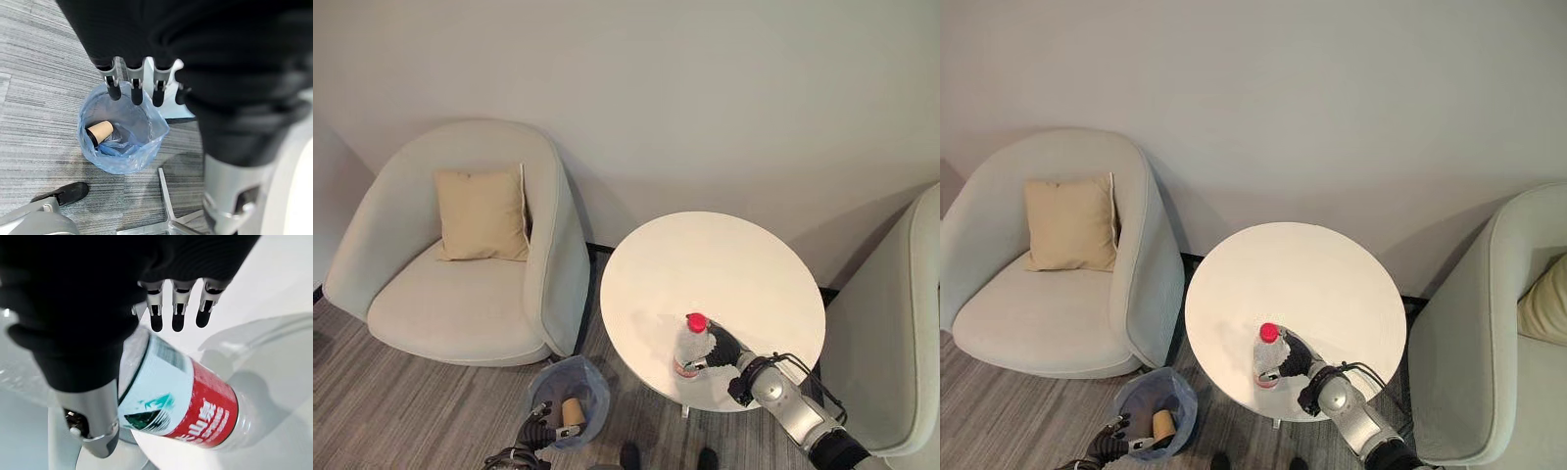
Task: Gather garbage on tea table into small bin, then transfer packed bag to large trash can.
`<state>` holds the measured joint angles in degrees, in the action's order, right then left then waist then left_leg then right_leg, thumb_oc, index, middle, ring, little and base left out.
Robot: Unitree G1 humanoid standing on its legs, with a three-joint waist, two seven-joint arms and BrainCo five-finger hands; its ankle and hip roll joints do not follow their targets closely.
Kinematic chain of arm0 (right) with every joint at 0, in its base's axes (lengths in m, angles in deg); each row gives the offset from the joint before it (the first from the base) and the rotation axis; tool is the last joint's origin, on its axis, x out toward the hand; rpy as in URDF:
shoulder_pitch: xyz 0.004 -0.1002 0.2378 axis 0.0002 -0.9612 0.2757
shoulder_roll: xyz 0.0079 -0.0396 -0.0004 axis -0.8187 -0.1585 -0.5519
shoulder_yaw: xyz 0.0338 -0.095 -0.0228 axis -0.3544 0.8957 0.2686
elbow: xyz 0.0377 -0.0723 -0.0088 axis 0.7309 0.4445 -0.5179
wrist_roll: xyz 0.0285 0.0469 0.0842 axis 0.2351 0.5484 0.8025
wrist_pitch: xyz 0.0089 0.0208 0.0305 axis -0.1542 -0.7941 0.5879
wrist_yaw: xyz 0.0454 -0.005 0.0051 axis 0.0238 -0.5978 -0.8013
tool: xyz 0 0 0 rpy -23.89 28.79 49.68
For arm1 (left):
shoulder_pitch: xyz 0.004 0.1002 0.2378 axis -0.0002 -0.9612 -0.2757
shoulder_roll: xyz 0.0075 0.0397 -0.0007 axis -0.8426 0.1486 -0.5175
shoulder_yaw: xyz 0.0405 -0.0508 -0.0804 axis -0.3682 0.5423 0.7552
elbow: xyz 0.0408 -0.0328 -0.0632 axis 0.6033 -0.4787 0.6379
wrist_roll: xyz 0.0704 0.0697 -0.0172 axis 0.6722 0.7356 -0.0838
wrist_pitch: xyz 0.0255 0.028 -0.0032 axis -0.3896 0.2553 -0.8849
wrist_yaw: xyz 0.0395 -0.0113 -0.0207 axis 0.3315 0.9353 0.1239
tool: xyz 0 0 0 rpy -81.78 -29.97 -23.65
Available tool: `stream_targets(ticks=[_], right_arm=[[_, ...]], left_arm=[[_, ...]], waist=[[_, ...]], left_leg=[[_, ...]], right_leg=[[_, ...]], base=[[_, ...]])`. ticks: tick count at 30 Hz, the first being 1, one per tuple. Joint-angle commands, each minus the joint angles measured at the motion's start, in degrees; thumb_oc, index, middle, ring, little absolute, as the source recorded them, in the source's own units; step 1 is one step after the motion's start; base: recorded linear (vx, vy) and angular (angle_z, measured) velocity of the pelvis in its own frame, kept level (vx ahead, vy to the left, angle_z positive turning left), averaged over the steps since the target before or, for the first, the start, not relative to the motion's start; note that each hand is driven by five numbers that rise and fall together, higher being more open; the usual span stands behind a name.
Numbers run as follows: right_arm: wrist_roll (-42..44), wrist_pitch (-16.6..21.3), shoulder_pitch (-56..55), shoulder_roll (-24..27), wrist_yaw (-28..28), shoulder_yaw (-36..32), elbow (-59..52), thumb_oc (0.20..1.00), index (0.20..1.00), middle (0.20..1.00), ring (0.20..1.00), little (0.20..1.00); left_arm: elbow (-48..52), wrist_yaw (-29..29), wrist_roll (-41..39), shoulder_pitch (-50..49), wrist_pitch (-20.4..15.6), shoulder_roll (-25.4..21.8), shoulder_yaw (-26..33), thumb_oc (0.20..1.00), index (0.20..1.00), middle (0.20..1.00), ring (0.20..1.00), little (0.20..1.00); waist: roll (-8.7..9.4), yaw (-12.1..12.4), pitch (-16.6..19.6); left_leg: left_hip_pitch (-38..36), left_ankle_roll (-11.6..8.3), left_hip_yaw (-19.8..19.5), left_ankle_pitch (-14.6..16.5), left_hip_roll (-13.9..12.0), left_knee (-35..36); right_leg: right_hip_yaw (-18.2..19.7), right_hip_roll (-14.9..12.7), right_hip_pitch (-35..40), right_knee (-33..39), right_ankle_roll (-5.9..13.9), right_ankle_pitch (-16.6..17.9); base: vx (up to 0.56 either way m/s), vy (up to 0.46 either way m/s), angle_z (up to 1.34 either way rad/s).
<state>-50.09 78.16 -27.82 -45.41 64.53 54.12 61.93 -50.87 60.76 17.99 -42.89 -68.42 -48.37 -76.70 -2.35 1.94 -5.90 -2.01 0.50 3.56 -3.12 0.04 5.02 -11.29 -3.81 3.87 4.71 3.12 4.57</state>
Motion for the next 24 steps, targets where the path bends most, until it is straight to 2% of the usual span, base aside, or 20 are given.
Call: stream_targets(ticks=[1, 2, 3, 4, 10, 18, 24], right_arm=[[-1.93, 1.34, 5.56, -2.63, 0.32, 2.11, 1.42, 1.000, 1.000, 1.000, 1.000, 1.000], [-1.93, 1.36, 5.59, -2.66, 0.34, 2.12, 1.47, 1.000, 1.000, 1.000, 1.000, 1.000], [-1.33, 1.29, 6.31, -3.65, 0.66, 2.67, 2.28, 0.903, 0.903, 0.903, 0.903, 0.903], [-0.22, 1.33, 6.74, -4.39, 0.90, 2.69, 2.62, 0.200, 0.200, 0.200, 0.200, 0.200], [5.51, 2.11, 7.98, -6.10, 2.62, 1.09, 1.99, 0.200, 0.200, 0.200, 0.200, 0.200], [7.72, 3.30, 6.27, -1.25, 3.51, -4.63, -9.85, 0.200, 0.200, 0.200, 0.200, 0.200], [8.91, 4.34, 3.96, 1.87, 3.33, -8.22, -16.90, 0.200, 0.200, 0.200, 0.200, 0.200]], left_arm=[[-1.32, 0.26, 2.13, 4.28, -1.06, -1.58, -0.48, 1.000, 1.000, 1.000, 1.000, 1.000], [-1.33, 0.26, 2.13, 4.28, -1.06, -1.58, -0.47, 1.000, 1.000, 1.000, 1.000, 1.000], [-1.33, 0.30, 1.94, 4.27, -1.12, -1.50, -0.91, 1.000, 1.000, 1.000, 1.000, 1.000], [-1.43, 0.42, 1.88, 4.42, -1.13, -1.47, -1.13, 1.000, 1.000, 1.000, 1.000, 1.000], [-0.42, 0.92, 1.08, 4.49, -1.28, -1.75, -1.25, 1.000, 1.000, 1.000, 1.000, 1.000], [-0.38, 0.97, 0.60, 2.93, -0.88, -2.01, 0.94, 1.000, 1.000, 1.000, 1.000, 1.000], [0.60, 0.92, -0.09, 1.75, -0.52, -2.35, 2.46, 1.000, 1.000, 1.000, 1.000, 1.000]], waist=[[1.83, 0.91, -1.85], [1.84, 0.89, -1.86], [1.68, 1.11, -1.87], [1.60, 1.22, -1.87], [1.36, 1.79, -1.97], [1.94, 1.81, -1.81], [2.14, 1.87, -2.32]], left_leg=[[-2.49, -1.89, 0.24, 6.18, 0.19, -1.91], [-2.49, -1.89, 0.23, 6.17, 0.19, -1.90], [-2.55, -1.90, 0.09, 6.05, 0.23, -1.74], [-2.55, -1.90, 0.03, 5.96, 0.26, -1.66], [-2.46, -1.98, -0.51, 5.54, 0.27, -1.38], [-2.69, -2.32, -0.47, 5.45, -0.42, -1.32], [-1.80, -3.16, -1.25, 5.07, -1.49, -2.54]], right_leg=[[1.01, -2.72, 1.02, -3.03, 3.17, -8.61], [1.00, -2.72, 1.03, -3.02, 3.17, -8.61], [0.88, -2.74, 1.06, -2.89, 3.21, -8.58], [0.80, -2.77, 1.15, -2.81, 3.23, -8.59], [0.09, -2.93, 1.44, -2.66, 3.24, -8.53], [-0.64, -2.80, 1.64, -3.27, 3.11, -8.97], [-1.12, -1.79, 1.51, -3.63, 2.15, -9.99]], base=[[0.00, 0.001, 0.04], [-0.01, 0.005, 0.06], [-0.01, 0.009, 0.07], [-0.01, 0.013, 0.10], [-0.01, 0.007, 0.12], [-0.02, -0.029, 0.07], [-0.04, -0.087, 0.02]])
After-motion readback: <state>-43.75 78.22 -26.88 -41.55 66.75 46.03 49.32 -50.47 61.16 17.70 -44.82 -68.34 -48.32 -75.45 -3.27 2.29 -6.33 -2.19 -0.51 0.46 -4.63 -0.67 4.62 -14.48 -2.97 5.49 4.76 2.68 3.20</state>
